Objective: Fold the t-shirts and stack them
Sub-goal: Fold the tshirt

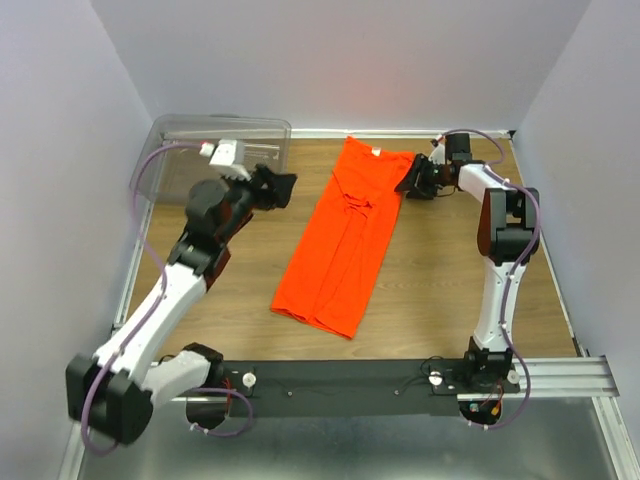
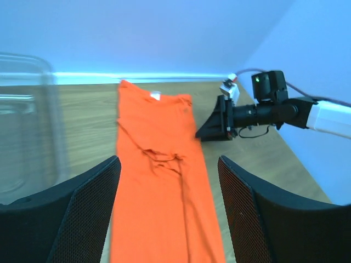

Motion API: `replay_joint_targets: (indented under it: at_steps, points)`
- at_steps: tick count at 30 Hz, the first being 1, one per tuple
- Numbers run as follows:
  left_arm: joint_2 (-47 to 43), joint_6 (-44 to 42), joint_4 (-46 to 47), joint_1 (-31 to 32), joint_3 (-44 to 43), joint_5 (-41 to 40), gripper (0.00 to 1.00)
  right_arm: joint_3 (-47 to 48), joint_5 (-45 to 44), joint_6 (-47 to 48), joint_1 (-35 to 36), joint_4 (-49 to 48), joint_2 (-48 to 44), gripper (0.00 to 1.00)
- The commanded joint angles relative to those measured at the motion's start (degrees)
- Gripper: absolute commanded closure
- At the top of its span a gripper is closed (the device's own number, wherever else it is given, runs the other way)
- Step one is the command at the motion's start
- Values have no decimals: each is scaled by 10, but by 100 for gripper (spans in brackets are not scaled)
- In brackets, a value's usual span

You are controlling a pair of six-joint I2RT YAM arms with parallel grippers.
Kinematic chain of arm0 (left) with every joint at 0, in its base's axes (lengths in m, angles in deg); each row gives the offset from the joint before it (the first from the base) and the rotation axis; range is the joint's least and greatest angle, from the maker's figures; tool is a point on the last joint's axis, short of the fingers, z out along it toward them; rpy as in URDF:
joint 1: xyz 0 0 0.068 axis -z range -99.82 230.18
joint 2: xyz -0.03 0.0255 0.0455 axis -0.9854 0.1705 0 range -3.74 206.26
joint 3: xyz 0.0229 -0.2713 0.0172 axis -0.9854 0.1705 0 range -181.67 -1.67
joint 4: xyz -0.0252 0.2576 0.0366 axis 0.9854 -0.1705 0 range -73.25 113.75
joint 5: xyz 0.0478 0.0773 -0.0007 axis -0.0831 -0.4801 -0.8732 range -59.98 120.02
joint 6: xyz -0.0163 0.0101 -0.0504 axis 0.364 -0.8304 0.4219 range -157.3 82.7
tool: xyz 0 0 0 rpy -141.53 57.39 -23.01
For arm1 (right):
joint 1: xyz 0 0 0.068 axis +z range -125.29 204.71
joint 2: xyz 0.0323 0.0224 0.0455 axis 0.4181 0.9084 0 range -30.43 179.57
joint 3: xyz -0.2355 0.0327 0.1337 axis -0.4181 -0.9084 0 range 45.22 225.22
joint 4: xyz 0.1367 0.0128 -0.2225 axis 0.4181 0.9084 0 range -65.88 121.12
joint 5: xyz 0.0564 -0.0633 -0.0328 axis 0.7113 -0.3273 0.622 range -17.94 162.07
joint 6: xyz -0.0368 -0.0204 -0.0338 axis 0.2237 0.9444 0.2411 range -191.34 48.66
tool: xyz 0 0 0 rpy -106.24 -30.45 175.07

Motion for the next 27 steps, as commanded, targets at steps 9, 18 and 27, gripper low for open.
replay_joint_targets:
  at_steps: [9,18,27]
  points:
    - [-269,55,-109,-18,186,-52,20,47,-49,-111,-10,-22,96,81]
    - [-291,70,-121,-20,221,25,20,97,-71,-89,-61,-20,85,99]
    - [-200,102,-50,-19,286,124,20,283,-15,5,-100,63,172,50]
